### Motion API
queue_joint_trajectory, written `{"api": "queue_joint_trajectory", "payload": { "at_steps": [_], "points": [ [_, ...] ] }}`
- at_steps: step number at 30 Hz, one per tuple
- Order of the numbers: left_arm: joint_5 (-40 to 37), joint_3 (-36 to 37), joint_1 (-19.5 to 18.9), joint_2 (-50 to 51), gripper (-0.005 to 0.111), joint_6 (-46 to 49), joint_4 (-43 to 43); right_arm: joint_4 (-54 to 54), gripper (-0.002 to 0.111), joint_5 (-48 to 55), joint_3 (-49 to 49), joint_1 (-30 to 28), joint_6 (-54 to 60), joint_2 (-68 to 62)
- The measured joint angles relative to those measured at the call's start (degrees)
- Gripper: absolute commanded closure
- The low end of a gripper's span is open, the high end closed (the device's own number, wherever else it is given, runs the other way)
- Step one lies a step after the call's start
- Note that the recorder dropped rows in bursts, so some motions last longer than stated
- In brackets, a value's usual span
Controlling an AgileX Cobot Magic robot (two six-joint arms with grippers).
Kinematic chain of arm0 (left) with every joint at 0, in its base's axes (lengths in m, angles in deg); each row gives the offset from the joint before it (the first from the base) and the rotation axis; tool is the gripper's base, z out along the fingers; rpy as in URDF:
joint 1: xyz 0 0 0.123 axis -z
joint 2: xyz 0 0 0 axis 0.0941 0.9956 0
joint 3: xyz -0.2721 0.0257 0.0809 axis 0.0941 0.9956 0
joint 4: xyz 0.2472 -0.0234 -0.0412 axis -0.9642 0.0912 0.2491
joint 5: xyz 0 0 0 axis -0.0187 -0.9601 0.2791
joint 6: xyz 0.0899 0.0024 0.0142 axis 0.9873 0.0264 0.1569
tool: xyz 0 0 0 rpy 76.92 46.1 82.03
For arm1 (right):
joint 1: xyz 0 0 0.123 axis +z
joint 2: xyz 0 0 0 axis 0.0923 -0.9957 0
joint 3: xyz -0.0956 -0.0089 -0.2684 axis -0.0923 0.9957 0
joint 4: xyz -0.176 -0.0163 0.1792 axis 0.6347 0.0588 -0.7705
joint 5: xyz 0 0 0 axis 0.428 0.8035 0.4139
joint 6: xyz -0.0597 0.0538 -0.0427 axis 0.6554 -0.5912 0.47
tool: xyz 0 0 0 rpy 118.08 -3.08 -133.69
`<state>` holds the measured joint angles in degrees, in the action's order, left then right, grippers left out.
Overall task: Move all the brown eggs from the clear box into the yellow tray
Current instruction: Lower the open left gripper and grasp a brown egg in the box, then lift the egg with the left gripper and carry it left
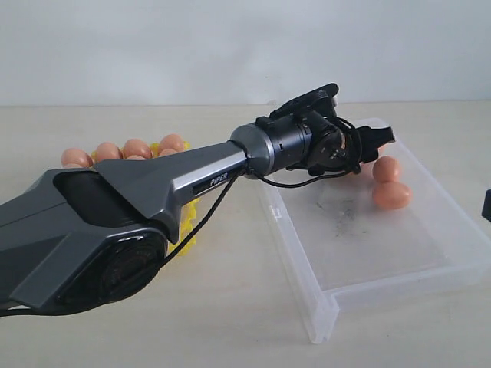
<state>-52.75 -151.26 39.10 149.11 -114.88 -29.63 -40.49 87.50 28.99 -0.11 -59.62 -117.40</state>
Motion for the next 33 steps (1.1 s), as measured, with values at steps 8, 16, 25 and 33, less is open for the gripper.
{"api": "queue_joint_trajectory", "payload": {
  "at_steps": [8, 16, 25, 33],
  "points": [
    [2.06, 0.00, 0.00, 0.00, 0.073, 0.00, 0.00, 0.00, 0.109, 0.00, 0.00, 0.00, 0.00, 0.00],
    [2.19, 0.00, 0.00, 0.00, 0.081, 0.55, 0.00, 0.00, 0.109, 0.00, 0.00, 0.00, 0.00, 0.00],
    [1.89, 0.00, 1.80, -2.74, 0.103, 11.97, -1.52, 0.00, 0.109, 0.00, 0.00, 0.00, 0.19, 0.00],
    [-6.00, 0.00, 8.49, -8.96, 0.103, 19.88, -11.84, 0.00, 0.109, 0.00, 0.00, 0.00, 0.45, 0.00]
  ]
}}
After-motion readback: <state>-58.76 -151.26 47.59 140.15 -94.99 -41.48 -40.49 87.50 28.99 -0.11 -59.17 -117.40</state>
